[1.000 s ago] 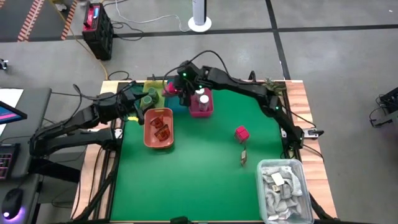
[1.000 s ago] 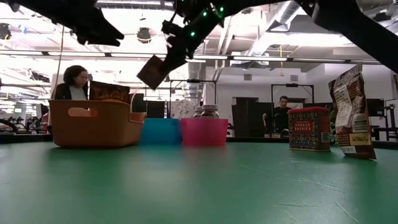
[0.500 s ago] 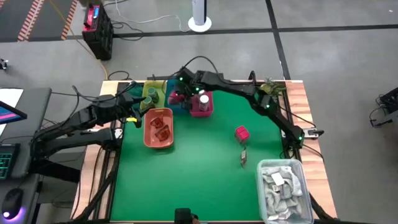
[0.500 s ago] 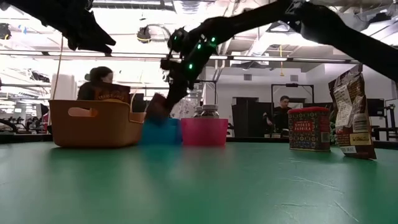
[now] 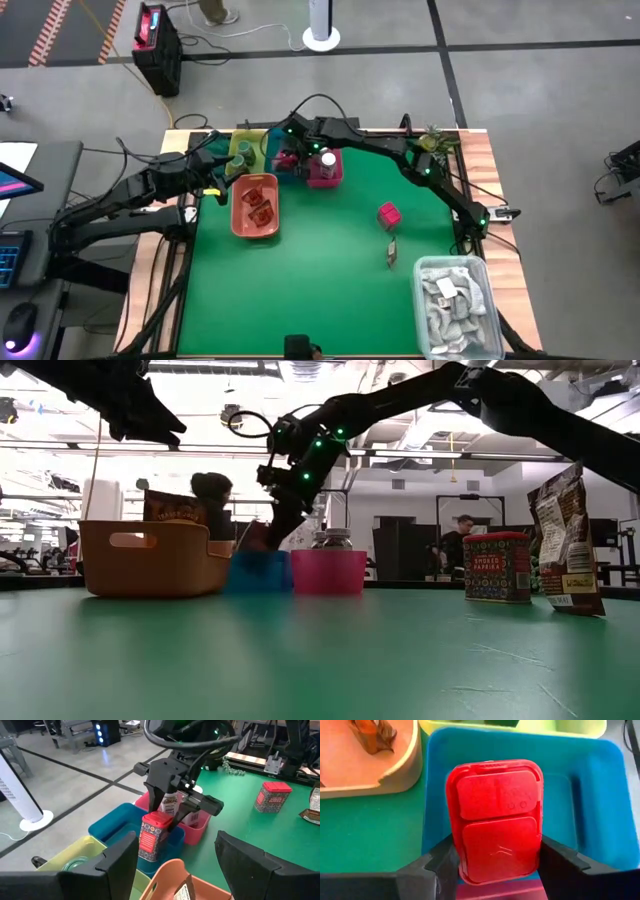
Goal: Sort spices by type
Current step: Put the top red seasoning can into the blue bin, then put the red seasoning can into the blue bin
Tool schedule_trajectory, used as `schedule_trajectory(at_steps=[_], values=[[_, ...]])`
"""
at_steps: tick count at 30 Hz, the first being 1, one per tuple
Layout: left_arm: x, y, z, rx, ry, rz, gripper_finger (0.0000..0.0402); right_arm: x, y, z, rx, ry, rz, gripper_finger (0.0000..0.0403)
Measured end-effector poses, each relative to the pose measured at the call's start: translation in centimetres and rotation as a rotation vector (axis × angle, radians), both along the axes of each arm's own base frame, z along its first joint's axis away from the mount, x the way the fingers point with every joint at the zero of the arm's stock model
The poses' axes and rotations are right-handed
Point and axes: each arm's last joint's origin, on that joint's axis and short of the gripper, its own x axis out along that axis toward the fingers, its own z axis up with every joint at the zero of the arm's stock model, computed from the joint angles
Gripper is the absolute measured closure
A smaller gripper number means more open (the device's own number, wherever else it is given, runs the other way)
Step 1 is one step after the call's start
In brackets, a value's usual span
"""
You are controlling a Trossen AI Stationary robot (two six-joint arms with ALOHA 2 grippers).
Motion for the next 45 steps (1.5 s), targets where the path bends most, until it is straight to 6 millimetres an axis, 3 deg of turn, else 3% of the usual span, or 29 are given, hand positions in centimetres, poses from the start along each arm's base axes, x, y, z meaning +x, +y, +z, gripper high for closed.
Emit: schedule_trajectory(at_steps=[7, 16, 25, 35, 40, 45], values=[[0.0, 0.0, 0.0, 0.000, 0.000, 0.000, 0.0150, -0.1, 0.2, -0.1, 0.010, 0.020, -0.001, 0.0158], [0.0, 0.0, 0.0, 0.000, 0.001, 0.000, 0.0150, -0.1, 0.4, -0.1, 0.014, 0.026, -0.005, 0.0110], [0.0, 0.0, 0.0, 0.002, 0.003, -0.001, 0.0150, 0.2, 0.6, 0.7, -0.005, -0.005, 0.008, 0.0106], [0.0, 0.0, -0.1, 0.006, 0.017, -0.003, 0.0150, -1.8, 1.6, 5.8, -0.020, -0.046, 0.013, 0.0105], [-0.1, 0.1, -0.1, 0.013, 0.018, 0.018, 0.0150, -3.2, 3.2, 8.6, 0.001, -0.044, 0.006, 0.0105], [0.0, 0.1, 0.0, 0.018, 0.004, 0.020, 0.0150, -4.7, 4.9, 10.0, 0.053, 0.023, -0.011, 0.0105]])
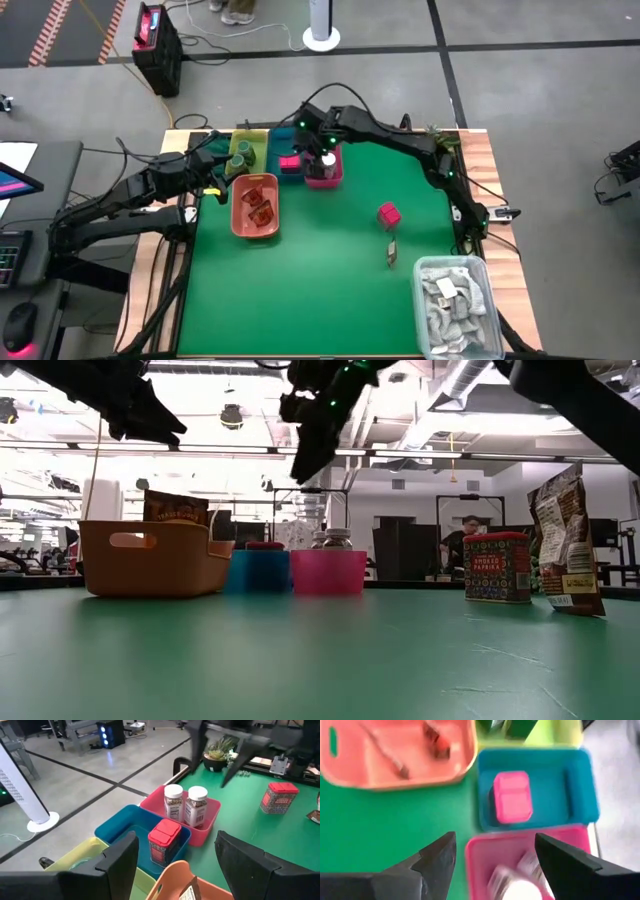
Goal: Sort spices by type
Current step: Put the red seasoning can into the blue bin
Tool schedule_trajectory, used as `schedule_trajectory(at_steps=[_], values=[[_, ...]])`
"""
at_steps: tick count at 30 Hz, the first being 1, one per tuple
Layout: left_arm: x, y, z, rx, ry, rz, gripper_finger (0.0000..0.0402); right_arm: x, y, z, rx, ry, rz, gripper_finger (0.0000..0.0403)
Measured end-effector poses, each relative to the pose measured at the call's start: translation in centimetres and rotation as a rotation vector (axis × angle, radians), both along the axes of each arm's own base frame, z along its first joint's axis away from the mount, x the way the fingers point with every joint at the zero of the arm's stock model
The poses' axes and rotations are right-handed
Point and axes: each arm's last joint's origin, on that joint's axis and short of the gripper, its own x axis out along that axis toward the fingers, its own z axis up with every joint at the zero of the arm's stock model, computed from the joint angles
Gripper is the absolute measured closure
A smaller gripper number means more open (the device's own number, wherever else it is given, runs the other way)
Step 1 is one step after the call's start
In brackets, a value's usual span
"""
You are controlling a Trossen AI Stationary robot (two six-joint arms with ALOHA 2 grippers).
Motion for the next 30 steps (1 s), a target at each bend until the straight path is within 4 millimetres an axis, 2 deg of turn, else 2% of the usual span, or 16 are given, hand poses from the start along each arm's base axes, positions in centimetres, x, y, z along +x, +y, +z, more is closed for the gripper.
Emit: schedule_trajectory(at_steps=[4, 12, 18, 24, 30], values=[[0.0, 0.0, 0.0, -0.002, -0.002, 0.001, 0.0150, -1.0, 1.8, 0.2, 0.054, 0.100, -0.006, 0.0105], [0.0, 0.0, 0.0, -0.012, -0.010, 0.006, 0.0150, -2.0, 6.1, -1.2, 0.129, 0.338, 0.032, 0.0105], [0.0, 0.0, -0.1, -0.020, -0.006, 0.008, 0.0150, -2.5, 8.8, -1.3, 0.102, 0.449, 0.020, 0.0106], [-0.1, 0.0, -0.2, -0.027, 0.008, 0.008, 0.0150, -3.6, 11.0, 1.2, 0.074, 0.388, 0.035, 0.0106], [-0.1, 0.0, -0.3, -0.030, 0.015, 0.008, 0.0150, -4.9, 11.3, 3.5, 0.057, 0.323, -0.016, 0.0106]])
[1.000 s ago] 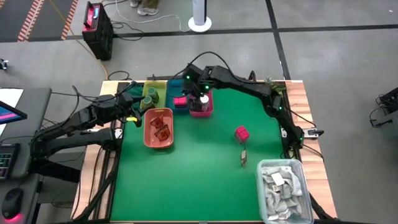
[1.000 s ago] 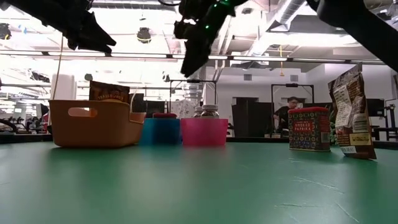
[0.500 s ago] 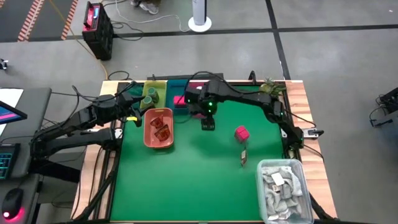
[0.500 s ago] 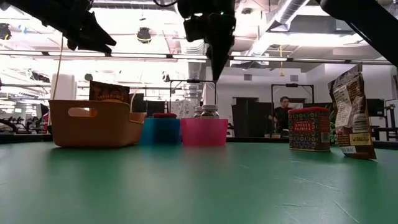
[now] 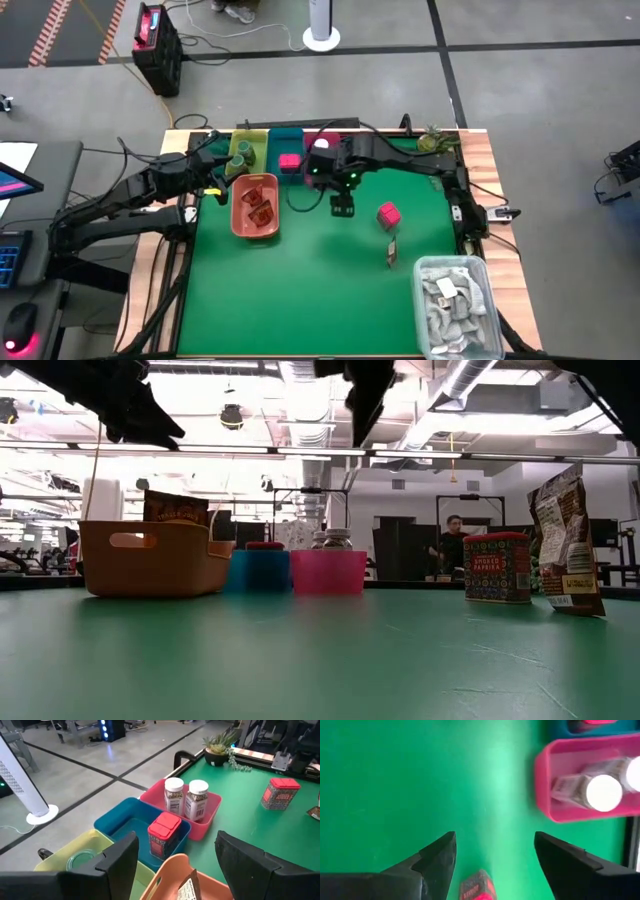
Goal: Sort spices by type
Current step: Put the red seasoning can into the blue bin
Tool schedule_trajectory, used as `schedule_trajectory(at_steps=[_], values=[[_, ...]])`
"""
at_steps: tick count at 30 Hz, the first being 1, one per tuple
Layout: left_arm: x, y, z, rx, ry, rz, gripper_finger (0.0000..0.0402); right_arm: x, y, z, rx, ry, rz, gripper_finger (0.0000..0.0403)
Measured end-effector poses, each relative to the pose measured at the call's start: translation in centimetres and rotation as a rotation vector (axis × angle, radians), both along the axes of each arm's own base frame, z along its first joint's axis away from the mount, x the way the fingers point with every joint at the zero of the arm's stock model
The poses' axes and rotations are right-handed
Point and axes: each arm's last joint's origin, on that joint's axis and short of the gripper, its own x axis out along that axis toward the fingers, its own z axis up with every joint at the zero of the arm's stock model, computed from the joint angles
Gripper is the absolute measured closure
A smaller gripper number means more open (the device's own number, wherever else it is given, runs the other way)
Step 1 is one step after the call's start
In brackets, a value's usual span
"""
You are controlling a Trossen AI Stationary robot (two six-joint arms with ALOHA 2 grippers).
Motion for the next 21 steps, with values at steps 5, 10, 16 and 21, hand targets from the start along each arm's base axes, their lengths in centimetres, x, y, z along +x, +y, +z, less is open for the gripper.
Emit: schedule_trajectory(at_steps=[5, 10, 16, 21], values=[[0.0, 0.0, -0.2, -0.012, 0.012, 0.002, 0.0150, -0.7, 0.8, 0.9, 0.008, -0.026, -0.027, 0.0106], [-0.1, 0.0, -0.2, -0.015, 0.020, 0.002, 0.0150, -2.0, 2.3, -1.0, -0.001, 0.075, -0.042, 0.0106], [-0.1, 0.0, -0.2, -0.017, 0.015, 0.002, 0.0150, -5.6, 2.3, -4.4, -0.030, 0.136, -0.162, 0.0106], [-0.1, 0.0, -0.2, -0.016, 0.014, 0.002, 0.0150, -10.0, 1.6, -5.7, 0.004, 0.084, -0.364, 0.0106]])
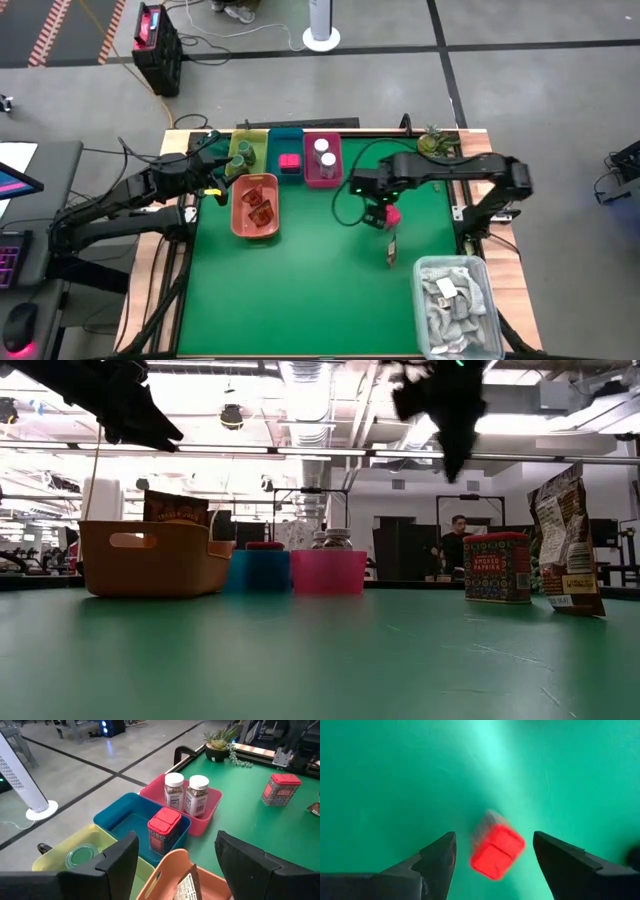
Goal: Sort spices by type
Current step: Put the red seasoning can into the blue bin
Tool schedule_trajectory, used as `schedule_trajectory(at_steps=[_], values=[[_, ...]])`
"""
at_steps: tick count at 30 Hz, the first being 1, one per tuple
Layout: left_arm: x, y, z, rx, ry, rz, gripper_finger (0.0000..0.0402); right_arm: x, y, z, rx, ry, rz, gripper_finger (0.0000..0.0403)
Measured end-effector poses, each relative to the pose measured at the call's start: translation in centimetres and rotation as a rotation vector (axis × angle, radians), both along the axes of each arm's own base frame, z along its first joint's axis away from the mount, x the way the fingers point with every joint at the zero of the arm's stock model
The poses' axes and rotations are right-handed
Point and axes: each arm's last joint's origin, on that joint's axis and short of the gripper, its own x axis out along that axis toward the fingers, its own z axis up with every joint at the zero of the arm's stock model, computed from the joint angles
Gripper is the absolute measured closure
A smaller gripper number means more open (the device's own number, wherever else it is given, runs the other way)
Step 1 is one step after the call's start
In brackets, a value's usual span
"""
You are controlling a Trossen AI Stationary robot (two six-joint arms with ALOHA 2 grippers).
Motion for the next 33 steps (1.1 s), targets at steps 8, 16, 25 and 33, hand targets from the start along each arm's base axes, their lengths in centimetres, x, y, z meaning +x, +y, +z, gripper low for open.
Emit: schedule_trajectory(at_steps=[8, 16, 25, 33], values=[[0.1, 0.0, 0.4, 0.022, -0.037, -0.002, 0.0150, -4.7, -0.5, -2.5, 0.023, 0.014, -0.254, 0.0106], [0.2, 0.1, 0.5, 0.056, -0.024, -0.013, 0.0150, -4.3, -1.1, -4.1, 0.030, 0.019, -0.348, 0.0106], [0.2, 0.1, 0.5, 0.085, -0.003, -0.023, 0.0150, -2.8, -0.3, -5.8, 0.054, 0.059, -0.311, 0.0064], [0.2, 0.1, 0.5, 0.081, -0.004, -0.022, 0.0150, -2.1, 0.1, -7.1, 0.057, 0.116, -0.300, 0.0009]])
